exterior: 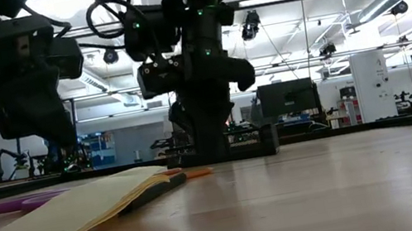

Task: Pick and place office supplies into organizer
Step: Put the right orange pencil into the black desk organizer, then put the orange pencil into the black desk organizer

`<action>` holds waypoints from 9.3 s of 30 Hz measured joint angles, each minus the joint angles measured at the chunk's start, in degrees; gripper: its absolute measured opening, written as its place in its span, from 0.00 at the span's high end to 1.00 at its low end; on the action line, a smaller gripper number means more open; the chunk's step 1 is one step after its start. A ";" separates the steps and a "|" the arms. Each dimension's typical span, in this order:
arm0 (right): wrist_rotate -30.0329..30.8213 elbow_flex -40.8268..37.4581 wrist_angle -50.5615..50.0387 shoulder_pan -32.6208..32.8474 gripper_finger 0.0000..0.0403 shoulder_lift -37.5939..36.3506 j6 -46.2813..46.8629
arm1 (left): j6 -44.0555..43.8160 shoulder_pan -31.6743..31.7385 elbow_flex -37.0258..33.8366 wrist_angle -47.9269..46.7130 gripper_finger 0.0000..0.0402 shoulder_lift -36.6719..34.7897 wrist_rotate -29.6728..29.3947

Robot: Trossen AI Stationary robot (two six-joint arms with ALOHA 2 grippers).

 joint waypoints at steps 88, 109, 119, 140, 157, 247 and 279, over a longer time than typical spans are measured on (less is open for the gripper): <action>22.89 -5.06 6.36 0.23 0.93 -15.29 16.51 | 38.91 -0.01 17.14 -37.16 0.98 -2.03 -16.92; 67.63 -7.64 -13.53 4.52 0.93 -43.06 50.57 | 94.12 23.53 46.23 -57.25 0.98 19.22 -47.18; 67.45 -7.76 -16.55 7.24 0.93 -41.51 51.86 | 119.19 27.96 53.66 -45.33 0.98 26.94 -48.07; 67.01 -11.26 -16.54 7.58 0.93 -41.77 51.62 | 124.19 29.21 54.84 -42.21 0.92 35.35 -42.71; 34.24 -19.65 -8.30 6.64 0.91 -40.70 29.02 | 59.16 25.81 53.08 -52.41 0.85 26.60 -9.42; 3.11 -2.68 9.41 -7.60 0.92 1.03 -10.12 | 1.64 0.24 10.93 -32.43 0.85 -21.32 -15.63; 2.89 -3.20 9.77 -6.99 0.98 1.09 -4.24 | 20.84 0.60 -6.07 -5.71 0.85 -10.27 -3.31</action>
